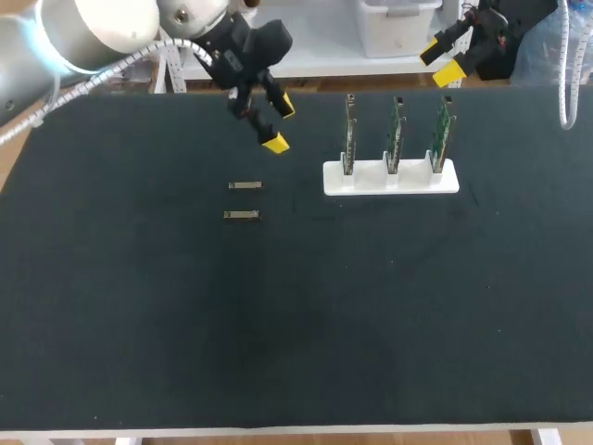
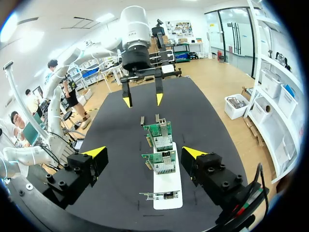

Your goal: Pick up the optical module with the left hand, and insert it into the network port with the right hand.

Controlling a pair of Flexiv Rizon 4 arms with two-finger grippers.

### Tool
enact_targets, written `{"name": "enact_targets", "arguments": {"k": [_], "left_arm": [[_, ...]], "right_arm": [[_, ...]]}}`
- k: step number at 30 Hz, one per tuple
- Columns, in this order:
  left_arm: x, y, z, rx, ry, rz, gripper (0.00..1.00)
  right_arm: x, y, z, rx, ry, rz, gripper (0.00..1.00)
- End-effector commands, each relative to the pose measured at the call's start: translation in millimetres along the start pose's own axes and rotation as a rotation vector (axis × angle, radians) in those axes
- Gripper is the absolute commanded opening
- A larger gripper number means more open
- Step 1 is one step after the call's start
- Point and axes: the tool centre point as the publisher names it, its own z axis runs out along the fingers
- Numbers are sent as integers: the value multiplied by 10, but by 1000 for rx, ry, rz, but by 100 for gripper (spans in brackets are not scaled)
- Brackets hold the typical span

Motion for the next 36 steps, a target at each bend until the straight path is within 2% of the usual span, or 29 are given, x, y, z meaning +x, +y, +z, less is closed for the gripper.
{"name": "enact_targets", "arguments": {"k": [1, 10, 16, 22, 29, 32, 34, 36], "left_arm": [[45, 53, 35, 10, 83, -3, 100], [225, -4, 91, -35, 232, 1, 100], [364, -55, 146, -33, 287, 5, 100], [547, -98, 167, -25, 376, -16, 100], [502, -123, 230, -9, 404, -12, 100], [483, -119, 217, -27, 375, -36, 100], [415, -83, 184, -54, 321, -54, 100], [415, -83, 184, -54, 321, -54, 100]], "right_arm": [[-21, -77, -22, -402, 4, 1, 100], [-21, -77, -22, -402, 4, 1, 100], [-21, -77, -22, -402, 4, 1, 100], [-21, -77, -22, -402, 4, 1, 100], [-21, -77, -22, -402, 4, 1, 100], [-21, -77, -22, -402, 4, 1, 100], [-21, -77, -22, -402, 4, 1, 100], [-21, -77, -22, -402, 4, 1, 100]]}}
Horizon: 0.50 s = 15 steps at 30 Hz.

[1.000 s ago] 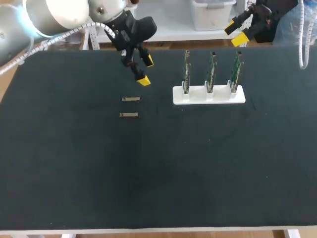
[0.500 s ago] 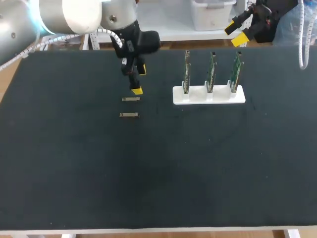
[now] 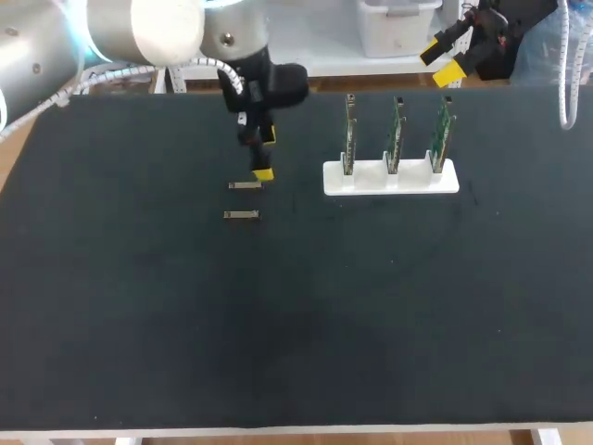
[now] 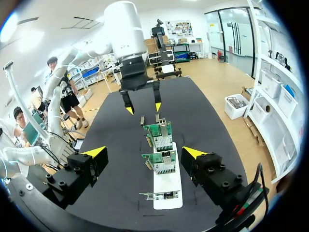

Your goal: Pick up the optical module with the left hand, and insert it into the network port with the right hand.

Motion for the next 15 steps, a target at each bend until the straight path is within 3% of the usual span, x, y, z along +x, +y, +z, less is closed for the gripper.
{"name": "enact_targets", "arguments": {"k": [1, 12, 15], "left_arm": [[57, -14, -3, -5, -17, 1, 100], [57, -14, -3, -5, -17, 1, 100], [-149, 0, 126, 8, 17, 70, 100]], "right_arm": [[-21, -76, -22, -402, 3, 0, 100], [-21, -76, -22, -402, 3, 0, 100], [-21, -76, -22, -402, 3, 0, 100]]}}
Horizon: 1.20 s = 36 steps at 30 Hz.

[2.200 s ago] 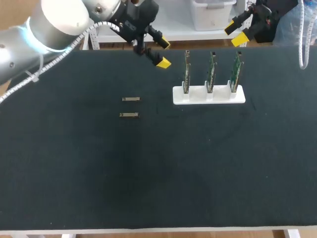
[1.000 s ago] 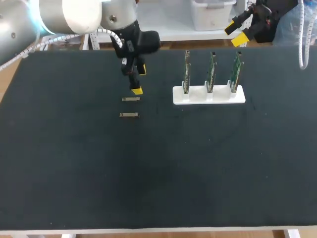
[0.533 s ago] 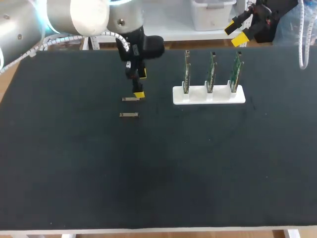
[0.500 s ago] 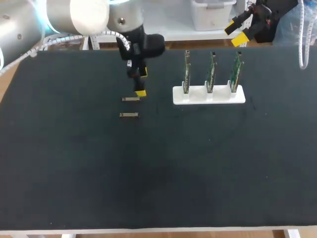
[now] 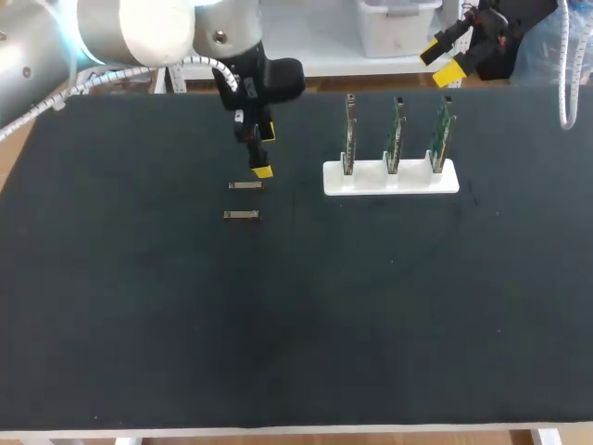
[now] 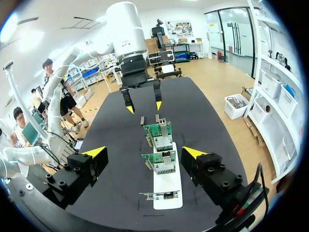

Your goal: Pick up the optical module with the left hand, and insert it into the network port with the right hand.

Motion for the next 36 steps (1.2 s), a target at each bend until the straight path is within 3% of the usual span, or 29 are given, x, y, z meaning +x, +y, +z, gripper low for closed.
{"name": "enact_targets", "arguments": {"k": [1, 4, 11, 27, 36], "left_arm": [[-184, 23, 153, 6, 55, 55, 100], [-179, 8, 221, 12, 114, 115, 100], [-41, 37, 254, -7, 199, 121, 100], [417, 107, 338, -21, 240, -18, 100], [524, 147, 376, -32, 257, 12, 100]], "right_arm": [[-22, -76, -20, -403, 4, 0, 100], [-22, -76, -20, -403, 4, 0, 100], [-22, -76, -20, -403, 4, 0, 100], [-22, -76, -20, -403, 4, 0, 100], [-22, -76, -20, -403, 4, 0, 100]]}}
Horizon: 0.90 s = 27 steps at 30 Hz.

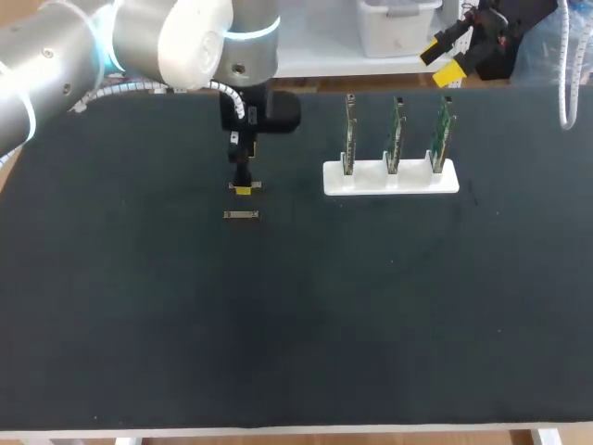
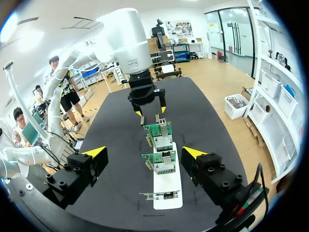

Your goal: Pick up the optical module with the left hand, and insert it into the network port with the right hand.

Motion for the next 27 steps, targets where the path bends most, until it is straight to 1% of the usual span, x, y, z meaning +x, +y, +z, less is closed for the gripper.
{"name": "enact_targets", "arguments": {"k": [1, 9, 17, 27], "left_arm": [[14, 9, 16, -9, 4, 26, 100], [-4, 54, 91, -16, 11, 75, 100], [26, 98, 162, -14, 26, 35, 100], [42, 170, 206, -20, 28, 25, 100]], "right_arm": [[-21, -76, -22, -402, 3, 0, 100], [-21, -76, -22, -402, 3, 0, 100], [-21, -76, -22, -402, 3, 0, 100], [-21, -76, -22, -402, 3, 0, 100]]}}
